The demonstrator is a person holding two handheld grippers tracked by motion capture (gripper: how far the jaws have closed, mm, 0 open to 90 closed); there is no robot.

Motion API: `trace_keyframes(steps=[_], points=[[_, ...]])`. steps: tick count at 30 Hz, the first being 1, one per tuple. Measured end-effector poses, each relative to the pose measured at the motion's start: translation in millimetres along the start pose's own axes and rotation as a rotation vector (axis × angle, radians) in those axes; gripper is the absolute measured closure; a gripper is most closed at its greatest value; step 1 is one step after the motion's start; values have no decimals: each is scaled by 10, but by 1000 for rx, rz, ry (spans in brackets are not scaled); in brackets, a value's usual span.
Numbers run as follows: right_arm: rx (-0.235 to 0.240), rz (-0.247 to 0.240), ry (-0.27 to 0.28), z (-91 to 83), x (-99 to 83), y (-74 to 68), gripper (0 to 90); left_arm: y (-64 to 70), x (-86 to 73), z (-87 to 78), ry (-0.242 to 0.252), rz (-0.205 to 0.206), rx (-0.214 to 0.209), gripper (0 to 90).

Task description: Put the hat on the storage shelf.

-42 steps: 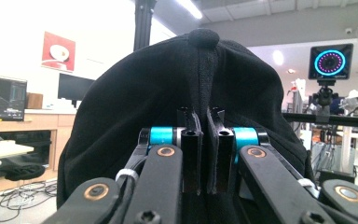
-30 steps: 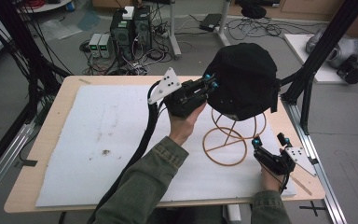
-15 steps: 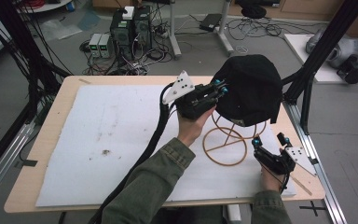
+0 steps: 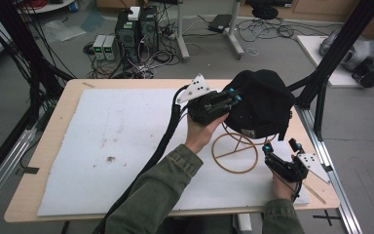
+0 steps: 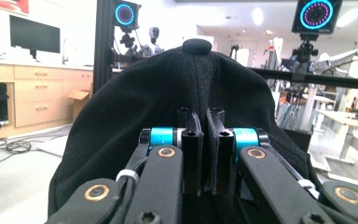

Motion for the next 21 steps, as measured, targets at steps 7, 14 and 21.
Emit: trace_keyframes(steps=[7, 14, 21], points=[[1, -1, 5, 0, 5, 2, 53, 26, -97, 75, -63, 7, -7, 858], [-2, 5, -2, -4, -4, 14, 53, 40, -203, 107, -97, 3, -23, 857], [0, 6, -2, 3, -4, 6, 53, 1, -246, 121, -92, -46, -17, 838]])
Point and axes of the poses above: each handheld gripper's, and its own axes: z roughly forward along the jaws, x roughly out of its top, y roughly to its right, the point moved 10 cm from there along z, roughly forward along the jaws, and after that the axes turned 6 degrees about -y, right-handed, at the moved point
